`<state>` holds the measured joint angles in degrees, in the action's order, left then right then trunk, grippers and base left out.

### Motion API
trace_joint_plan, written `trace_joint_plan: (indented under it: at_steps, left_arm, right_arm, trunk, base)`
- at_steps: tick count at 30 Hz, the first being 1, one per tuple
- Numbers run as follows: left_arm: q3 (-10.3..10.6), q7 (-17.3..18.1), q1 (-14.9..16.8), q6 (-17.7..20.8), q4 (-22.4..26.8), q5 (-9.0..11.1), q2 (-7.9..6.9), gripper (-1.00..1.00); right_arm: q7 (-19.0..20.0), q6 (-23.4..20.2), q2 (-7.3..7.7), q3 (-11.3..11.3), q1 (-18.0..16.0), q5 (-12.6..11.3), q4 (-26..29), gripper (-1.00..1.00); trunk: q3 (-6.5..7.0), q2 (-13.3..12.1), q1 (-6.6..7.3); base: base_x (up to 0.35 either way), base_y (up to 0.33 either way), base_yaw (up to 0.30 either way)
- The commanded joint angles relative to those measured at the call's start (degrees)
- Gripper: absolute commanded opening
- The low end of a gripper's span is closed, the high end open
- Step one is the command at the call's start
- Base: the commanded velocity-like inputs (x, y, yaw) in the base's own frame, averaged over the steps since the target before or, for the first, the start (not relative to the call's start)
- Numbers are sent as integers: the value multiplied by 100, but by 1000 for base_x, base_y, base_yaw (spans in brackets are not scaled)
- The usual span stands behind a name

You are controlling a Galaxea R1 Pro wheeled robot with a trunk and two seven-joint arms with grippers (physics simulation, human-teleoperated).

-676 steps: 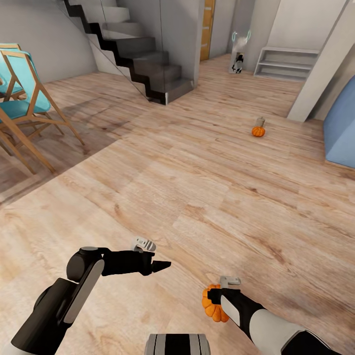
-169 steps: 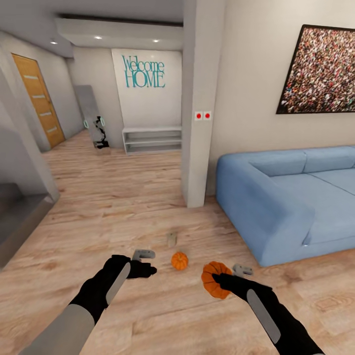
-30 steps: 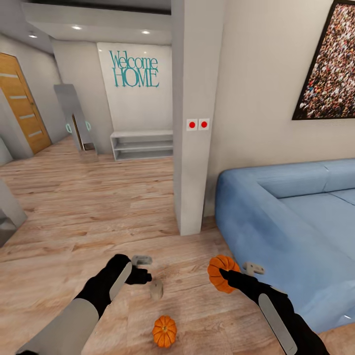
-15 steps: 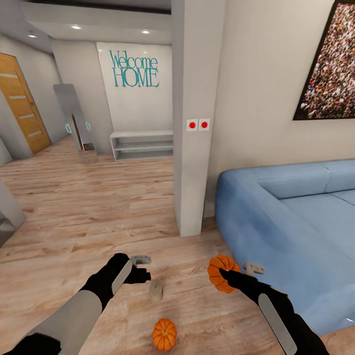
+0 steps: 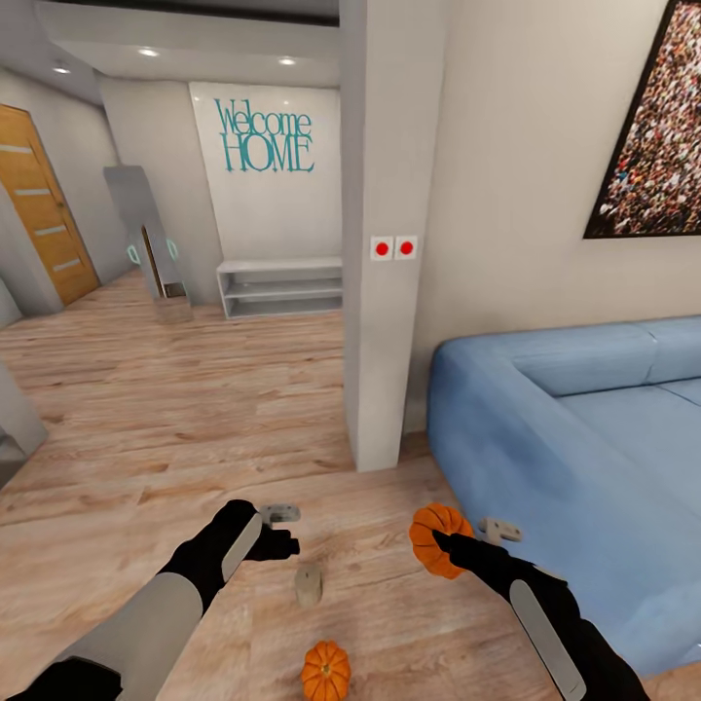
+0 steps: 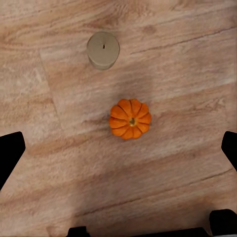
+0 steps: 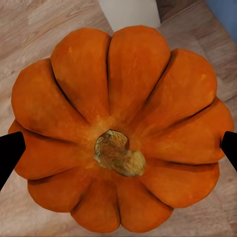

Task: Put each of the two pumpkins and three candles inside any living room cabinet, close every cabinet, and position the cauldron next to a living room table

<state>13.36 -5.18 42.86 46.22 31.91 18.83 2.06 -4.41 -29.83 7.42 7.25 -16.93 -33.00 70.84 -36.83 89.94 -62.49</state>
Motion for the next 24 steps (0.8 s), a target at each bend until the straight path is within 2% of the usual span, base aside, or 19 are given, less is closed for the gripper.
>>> trace_joint_plan:
  at_steps: [1,12,24]
  left_arm:
    - [25,-51,3,21,10,60,-3,100]
    - [62,89,3,28,56,60,-4,100]
    - [73,114,3,-9,54,60,-4,100]
  right_arm:
    - [-42,-14,5,13,-4,-60,9,-100]
    - [-42,-18,7,16,-4,-66,9,-100]
    - [-39,-9,8,13,-4,-81,8,-100]
  trunk:
    - [-6,3,-1]
    - [-6,3,-1]
    - [-221,484,-265]
  base:
    - [106,62,0]
    - [19,11,0]
    - [0,0,0]
